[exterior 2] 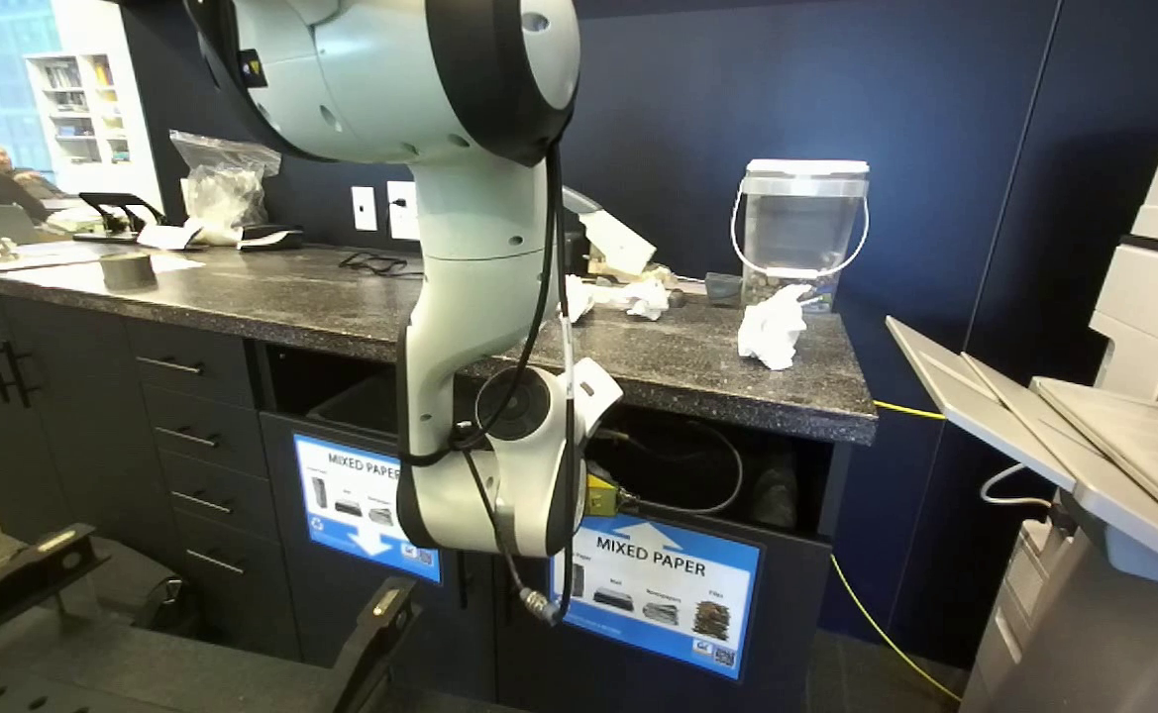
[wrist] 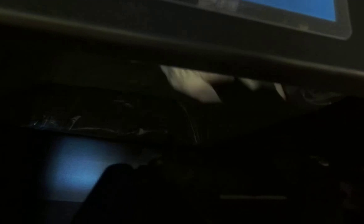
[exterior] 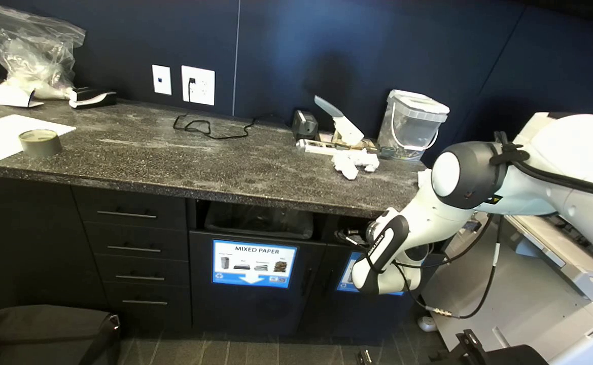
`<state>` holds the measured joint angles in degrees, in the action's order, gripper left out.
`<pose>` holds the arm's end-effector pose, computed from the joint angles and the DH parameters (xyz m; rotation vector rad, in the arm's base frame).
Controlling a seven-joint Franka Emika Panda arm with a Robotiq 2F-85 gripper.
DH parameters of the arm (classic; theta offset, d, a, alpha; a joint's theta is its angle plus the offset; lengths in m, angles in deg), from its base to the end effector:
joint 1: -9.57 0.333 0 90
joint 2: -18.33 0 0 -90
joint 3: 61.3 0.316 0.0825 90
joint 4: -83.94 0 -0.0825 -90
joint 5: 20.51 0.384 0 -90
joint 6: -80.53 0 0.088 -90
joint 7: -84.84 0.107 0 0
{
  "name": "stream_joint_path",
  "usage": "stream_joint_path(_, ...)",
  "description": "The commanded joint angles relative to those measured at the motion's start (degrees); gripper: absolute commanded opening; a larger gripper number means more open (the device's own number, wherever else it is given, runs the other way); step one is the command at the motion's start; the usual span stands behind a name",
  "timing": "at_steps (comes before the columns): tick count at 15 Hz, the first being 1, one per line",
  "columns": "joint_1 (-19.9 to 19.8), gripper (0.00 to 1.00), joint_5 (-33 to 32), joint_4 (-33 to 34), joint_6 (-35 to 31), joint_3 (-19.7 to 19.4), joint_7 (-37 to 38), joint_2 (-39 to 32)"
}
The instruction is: Put the tissues in the rubbish bin.
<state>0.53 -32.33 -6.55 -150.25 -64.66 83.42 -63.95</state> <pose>0.5818 -0.0916 -0.0601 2.6966 0.1479 1.4726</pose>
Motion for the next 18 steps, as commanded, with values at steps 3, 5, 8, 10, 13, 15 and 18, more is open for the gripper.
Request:
stream_joint_path(3, 2.60, 1.00, 1.87, -7.34, 0.00, -2.96, -2.46, 5.73)
stream_joint_path(5, 2.79, 1.00, 0.84, -11.50, -0.35, -3.47, -2.59, 8.64)
stream_joint_path(8, 4.62, 1.00, 1.28, -19.56, 1.96, -5.17, -4.89, 14.07)
stream_joint_path(10, 6.75, 1.00, 1.75, -25.38, 5.68, -7.04, -7.68, 18.32)
stream_joint_path(13, 9.19, 1.00, 0.61, -33.64, 11.79, -9.27, -10.94, 25.77)
stream_joint_path(15, 10.14, 1.00, -0.67, -38.58, 16.15, -9.92, -12.67, 31.41)
stream_joint_path(18, 9.40, 1.00, -3.78, -43.12, 25.48, -9.29, -14.48, 40.20)
